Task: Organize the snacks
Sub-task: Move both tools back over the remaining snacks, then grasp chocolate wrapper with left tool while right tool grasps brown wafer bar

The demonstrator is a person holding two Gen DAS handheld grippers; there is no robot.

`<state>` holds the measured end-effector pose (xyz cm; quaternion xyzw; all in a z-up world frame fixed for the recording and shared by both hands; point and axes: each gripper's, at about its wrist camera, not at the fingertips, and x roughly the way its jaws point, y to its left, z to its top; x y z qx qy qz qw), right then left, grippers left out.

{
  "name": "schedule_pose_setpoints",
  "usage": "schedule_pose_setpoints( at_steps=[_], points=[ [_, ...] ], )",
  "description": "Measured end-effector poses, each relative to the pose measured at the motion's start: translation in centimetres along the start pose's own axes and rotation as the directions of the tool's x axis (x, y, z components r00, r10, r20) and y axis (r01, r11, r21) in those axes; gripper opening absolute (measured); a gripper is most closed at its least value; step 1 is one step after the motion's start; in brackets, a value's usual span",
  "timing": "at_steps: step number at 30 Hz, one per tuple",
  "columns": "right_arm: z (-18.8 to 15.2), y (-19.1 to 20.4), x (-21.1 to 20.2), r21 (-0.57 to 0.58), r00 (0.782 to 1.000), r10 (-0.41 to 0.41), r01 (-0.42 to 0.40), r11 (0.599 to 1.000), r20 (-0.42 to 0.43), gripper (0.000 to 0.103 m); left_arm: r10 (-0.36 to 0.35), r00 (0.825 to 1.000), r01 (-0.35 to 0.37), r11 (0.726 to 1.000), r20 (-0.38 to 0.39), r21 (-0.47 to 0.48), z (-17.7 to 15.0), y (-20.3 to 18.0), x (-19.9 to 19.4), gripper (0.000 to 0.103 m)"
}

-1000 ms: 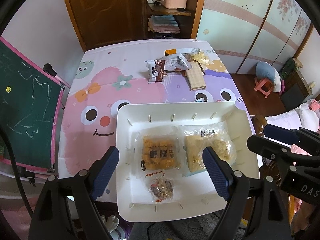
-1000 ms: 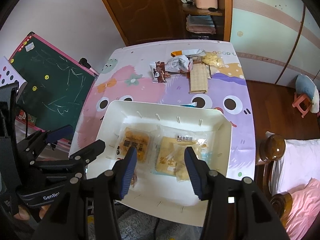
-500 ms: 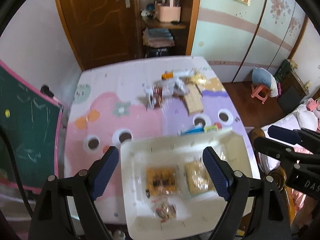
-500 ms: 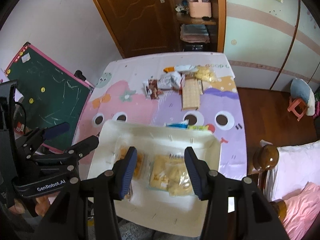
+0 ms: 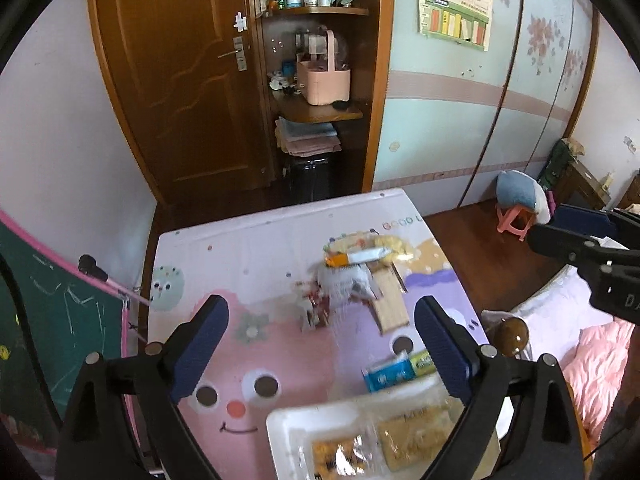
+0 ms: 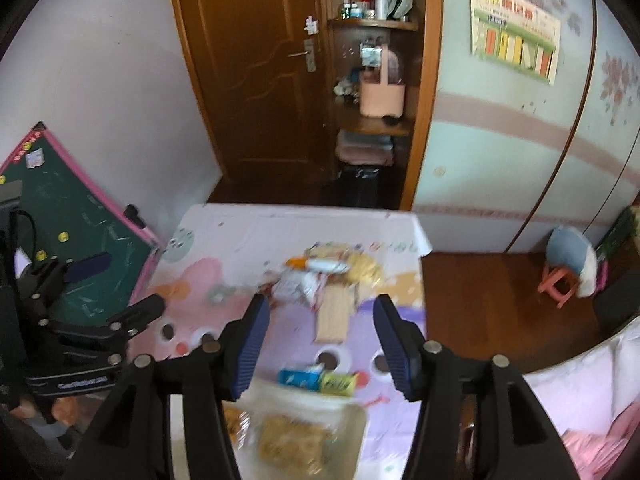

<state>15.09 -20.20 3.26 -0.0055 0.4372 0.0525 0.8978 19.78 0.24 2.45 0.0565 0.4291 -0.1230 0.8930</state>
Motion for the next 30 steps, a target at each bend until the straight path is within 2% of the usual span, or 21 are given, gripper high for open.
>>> schedule_pose_setpoints(
  at_steps=[2,5,10,17,21,24,30],
  points=[
    [0.9,-0.5,2.0,-0.001,1.0,-0.01,0.01,1.0,-0.019,0.061,0.011,1.0,-0.011,1.0,-0.01,0.003,1.0,0.1,1.8,0.097],
    [1.3,-1.1,5.9,0.002,0.998,-0.017,0.017,1.0,-0.066,0.062,0.01,0.997,-0.01,1.0,-0.073,-0.009,1.9,0.6,6.2,0.097],
    [0.2,-1.8,13.7,0.017,0.985,-0.009,0.013,1.0,-0.175,0.062,0.025,0.983,-0.031,0.999,-0.18,-0.03,0.8,1.3,14.2,0.097],
    [-3.1,-1.8,22.9,0.055,0.945,0.014,0.004,0.998,-0.325,0.062,-0.006,0.933,-0.018,0.998,-0.359,-0.063,-4.0,1.7,24.1,0.097],
    [-5.4,-1.7,27.2,0.084,0.914,0.031,0.003,0.996,-0.404,0.062,-0.011,0.911,-0.025,0.996,-0.413,-0.081,-6.0,2.0,27.2,0.097],
    [-6.5,-1.4,29.5,0.067,0.894,0.014,0.018,0.998,-0.448,0.062,-0.009,0.896,-0.036,0.995,-0.443,-0.092,-6.9,2.2,29.3,0.097],
    [-7.6,-1.0,32.4,0.058,0.869,-0.003,0.036,0.998,-0.494,0.062,-0.024,0.881,-0.045,0.99,-0.473,-0.135,-7.9,2.7,31.7,0.097]
  ],
)
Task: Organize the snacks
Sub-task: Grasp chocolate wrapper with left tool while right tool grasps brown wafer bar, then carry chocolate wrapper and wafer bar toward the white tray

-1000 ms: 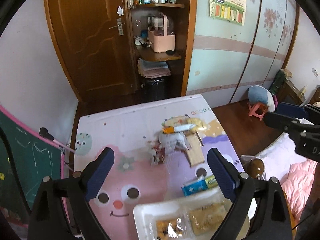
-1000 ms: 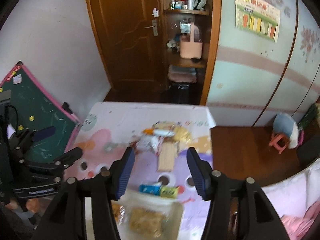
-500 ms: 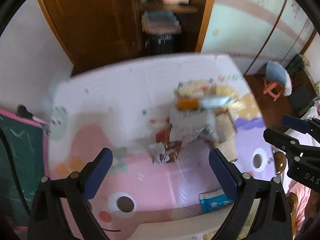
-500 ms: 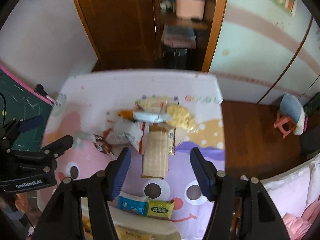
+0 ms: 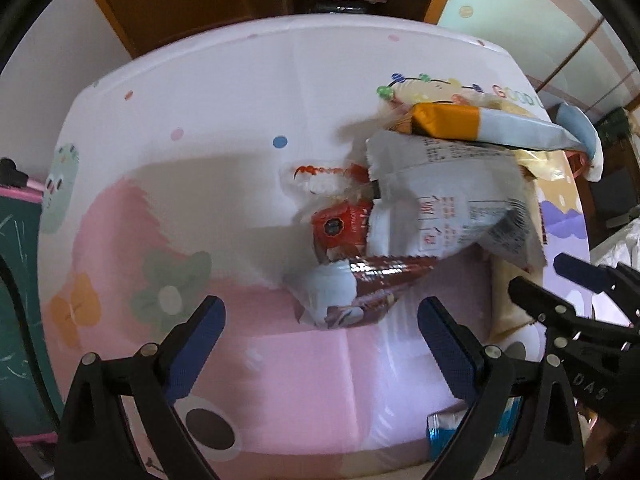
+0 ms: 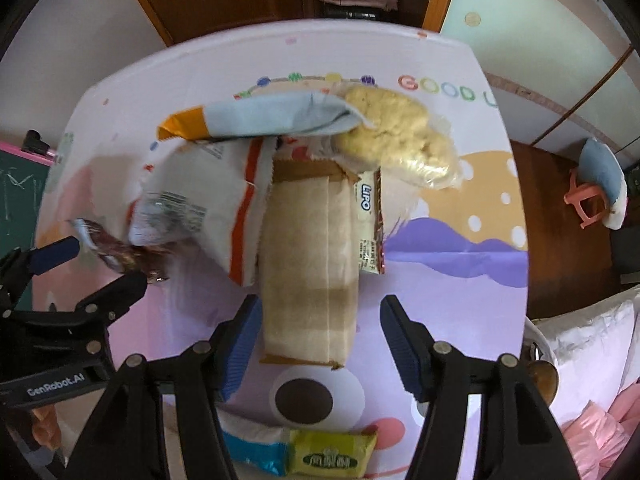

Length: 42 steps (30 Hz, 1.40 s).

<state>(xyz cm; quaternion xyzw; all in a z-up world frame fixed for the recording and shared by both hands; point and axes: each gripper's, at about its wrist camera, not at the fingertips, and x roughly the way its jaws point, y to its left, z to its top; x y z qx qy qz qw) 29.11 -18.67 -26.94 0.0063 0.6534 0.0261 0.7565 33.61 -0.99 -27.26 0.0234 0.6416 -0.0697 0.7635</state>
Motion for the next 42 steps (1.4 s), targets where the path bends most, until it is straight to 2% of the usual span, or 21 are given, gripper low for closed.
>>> schedule_pose_setpoints(
  at_steps=[3,6,8,9,11,13,20,27,35,42],
  points=[
    [0.1,0.4,1.1,0.002,1.0,0.004,-0.004,1.0,-0.02,0.062,-0.016,1.0,0.016,0.999,-0.018,-0.036,0.0,0.4,1.0,0.096],
    [0.1,1.0,2.0,-0.009,0.999,-0.013,0.012,1.0,-0.035,0.062,-0.046,0.999,0.044,0.997,-0.026,-0.066,-0.2,0.8,1.5,0.088],
    [-0.1,1.4,2.5,-0.018,0.998,-0.025,0.024,1.0,-0.053,0.062,-0.061,0.998,0.059,0.995,-0.029,-0.083,-0.2,1.1,1.8,0.077],
    [-0.2,1.6,2.4,-0.024,0.999,-0.033,0.032,0.999,-0.039,0.061,-0.069,0.997,0.065,0.994,-0.034,-0.089,-0.3,1.2,1.9,0.067],
    [-0.4,1.8,2.4,-0.028,0.998,-0.035,0.034,0.999,-0.042,0.057,-0.067,0.997,0.064,0.993,-0.025,-0.097,-0.4,1.4,2.0,0.056],
    [-0.6,2.0,2.3,-0.036,0.998,-0.032,0.031,0.999,-0.048,0.055,-0.059,0.998,0.057,0.994,-0.021,-0.089,-0.5,1.3,1.8,0.038],
    [-1.6,2.2,1.5,-0.042,0.998,-0.001,-0.001,0.999,-0.064,0.053,-0.058,0.998,0.057,0.994,-0.015,-0.092,-1.0,1.4,0.9,0.033],
    [-2.8,0.6,-1.9,0.013,0.996,0.085,-0.085,0.996,-0.027,0.053,-0.057,0.998,0.06,0.995,0.036,-0.077,-1.2,0.1,-3.1,0.033],
    [-4.7,-1.0,-8.4,0.053,0.985,0.159,-0.162,0.985,0.067,0.053,-0.054,0.991,0.062,0.996,0.121,-0.063,-3.8,0.4,-10.1,0.033],
    [-7.4,-0.3,-15.2,0.021,0.96,0.216,-0.223,0.975,0.176,0.052,-0.074,0.977,0.083,0.996,0.199,-0.04,-8.0,1.3,-17.5,0.033]
  ],
)
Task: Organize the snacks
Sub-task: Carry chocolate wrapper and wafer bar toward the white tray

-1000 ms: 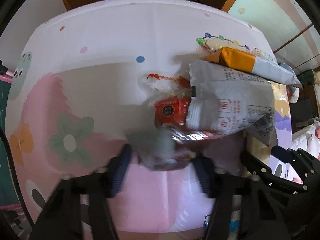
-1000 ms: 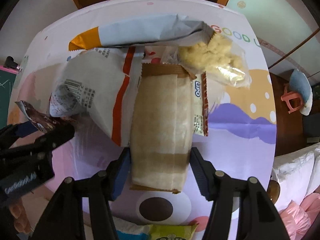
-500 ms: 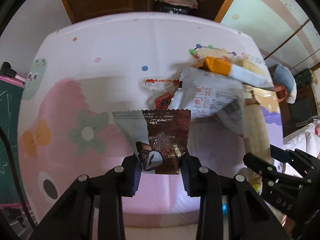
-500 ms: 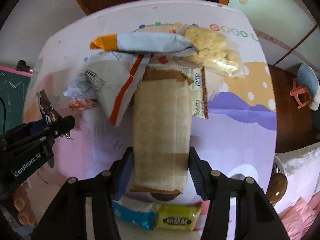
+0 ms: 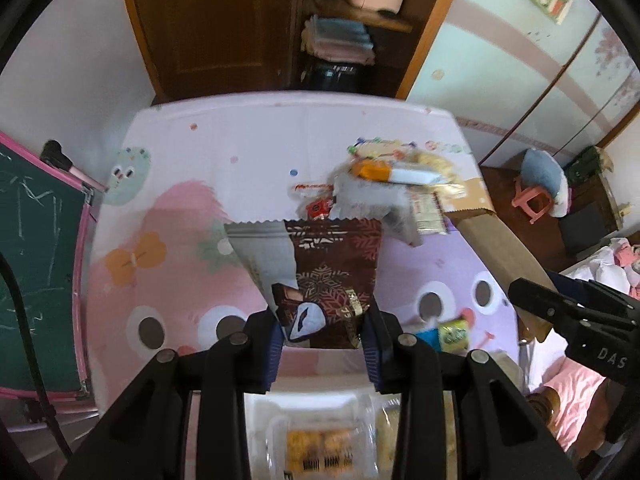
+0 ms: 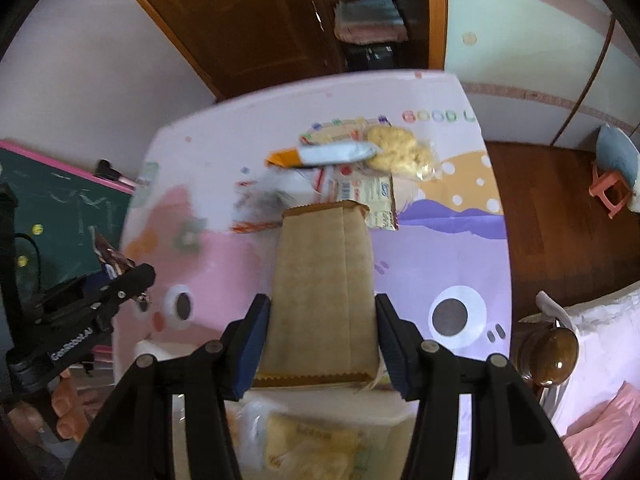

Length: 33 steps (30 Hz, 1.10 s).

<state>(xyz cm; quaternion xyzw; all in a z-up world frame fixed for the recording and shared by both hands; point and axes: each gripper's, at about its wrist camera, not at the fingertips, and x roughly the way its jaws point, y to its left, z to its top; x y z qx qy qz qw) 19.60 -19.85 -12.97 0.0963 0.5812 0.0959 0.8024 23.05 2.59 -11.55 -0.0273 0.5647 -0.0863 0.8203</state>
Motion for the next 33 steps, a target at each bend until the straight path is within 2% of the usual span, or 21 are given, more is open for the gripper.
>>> schedule_pose_setpoints(
  at_steps=[10,17,22,26,33],
  points=[
    [-5.4,3.1,-11.7,-0.115,0.984,0.059,-0.04,0.993,0.168,0.052,-0.003,0.988,-0.011,0.996,0.154,0.086,-4.8,-2.5,-11.5,0.033],
    [-10.0,5.1,-17.0,-0.202,0.967,0.079,-0.03,0.979,0.241,0.052,-0.014,0.979,-0.009,0.994,0.201,0.112,-8.6,-3.4,-16.1,0.033],
    [-13.0,6.5,-17.9,-0.256,0.965,0.109,-0.046,0.965,0.237,0.053,-0.018,0.984,-0.007,0.99,0.179,0.141,-11.7,-4.6,-16.4,0.033],
    [-14.7,7.0,-16.9,-0.278,0.971,0.123,-0.064,0.958,0.203,0.053,-0.031,0.99,0.011,0.989,0.137,0.147,-13.8,-5.2,-15.3,0.033],
    [-16.5,6.8,-14.2,-0.261,0.984,0.126,-0.089,0.961,0.13,0.053,0.005,0.996,-0.018,0.988,0.088,0.153,-16.0,-5.4,-12.9,0.033]
  ],
)
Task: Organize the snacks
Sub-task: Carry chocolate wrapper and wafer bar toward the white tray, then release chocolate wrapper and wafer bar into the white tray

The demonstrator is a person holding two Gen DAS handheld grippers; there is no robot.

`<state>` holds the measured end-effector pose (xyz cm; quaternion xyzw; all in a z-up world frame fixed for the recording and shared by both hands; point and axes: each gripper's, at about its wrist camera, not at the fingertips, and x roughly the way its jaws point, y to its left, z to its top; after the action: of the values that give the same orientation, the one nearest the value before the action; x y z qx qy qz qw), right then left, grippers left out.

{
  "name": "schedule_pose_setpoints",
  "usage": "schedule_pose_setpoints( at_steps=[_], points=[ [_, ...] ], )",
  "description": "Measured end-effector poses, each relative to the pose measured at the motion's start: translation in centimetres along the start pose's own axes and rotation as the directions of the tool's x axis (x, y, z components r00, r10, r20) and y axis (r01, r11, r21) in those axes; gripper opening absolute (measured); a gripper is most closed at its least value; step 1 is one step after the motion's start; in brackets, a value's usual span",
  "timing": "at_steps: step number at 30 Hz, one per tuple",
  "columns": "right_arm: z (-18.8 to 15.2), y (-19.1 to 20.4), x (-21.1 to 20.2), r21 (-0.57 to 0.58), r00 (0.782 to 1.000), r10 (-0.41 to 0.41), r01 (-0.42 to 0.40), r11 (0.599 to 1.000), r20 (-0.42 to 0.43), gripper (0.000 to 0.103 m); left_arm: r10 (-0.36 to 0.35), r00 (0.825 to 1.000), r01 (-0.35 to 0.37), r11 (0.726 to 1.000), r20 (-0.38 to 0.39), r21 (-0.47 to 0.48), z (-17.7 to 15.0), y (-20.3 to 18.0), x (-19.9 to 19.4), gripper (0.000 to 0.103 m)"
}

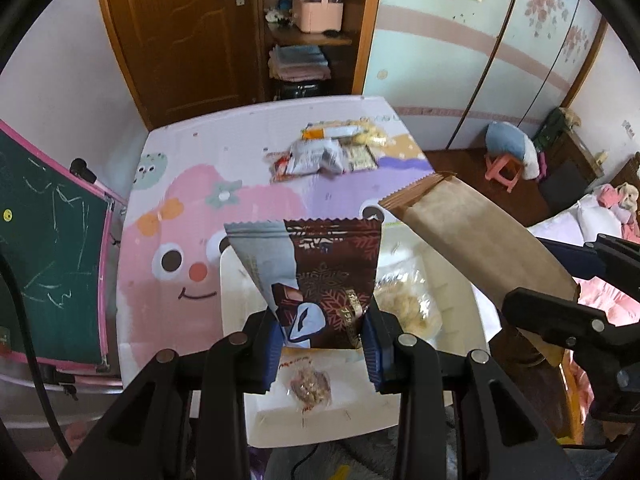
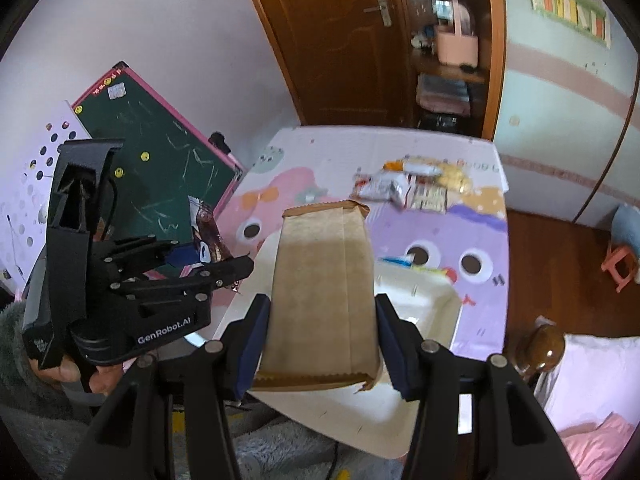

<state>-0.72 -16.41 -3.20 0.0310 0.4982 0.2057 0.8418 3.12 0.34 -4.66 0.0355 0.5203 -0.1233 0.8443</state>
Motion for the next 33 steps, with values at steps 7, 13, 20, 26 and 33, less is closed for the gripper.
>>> schedule_pose_setpoints(
  at_steps=[7,13,20,26,33],
  points=[
    [-1.4,0.1,2.9,-0.01,0.997,-0.015,0.014,1.0,-0.071,0.053,0.013,0.998,-0.012,1.0,-0.059,0.013,-1.6,-0.2,1.9,0.033],
    [-2.4,0.5,5.3,-0.023,0.991,-0.025,0.022,1.0,-0.132,0.053,0.02,0.995,-0.018,1.0,-0.096,0.022,-2.3,-0.4,3.2,0.033],
    [-2.8,0.6,6.8,-0.043,0.985,-0.053,0.047,0.998,-0.165,0.056,0.047,0.99,-0.046,0.999,-0.131,0.014,-2.7,-0.3,4.0,0.064],
    [-2.5,-0.3,5.8,-0.007,0.988,-0.064,0.064,0.998,-0.141,0.073,0.03,0.992,-0.036,0.999,-0.125,-0.041,-2.4,0.7,3.9,0.084],
    [-2.4,-0.1,4.6,-0.011,0.992,-0.054,0.053,0.999,-0.118,0.073,0.045,0.994,-0.046,0.999,-0.099,-0.007,-2.1,-0.3,3.1,0.084]
  ],
)
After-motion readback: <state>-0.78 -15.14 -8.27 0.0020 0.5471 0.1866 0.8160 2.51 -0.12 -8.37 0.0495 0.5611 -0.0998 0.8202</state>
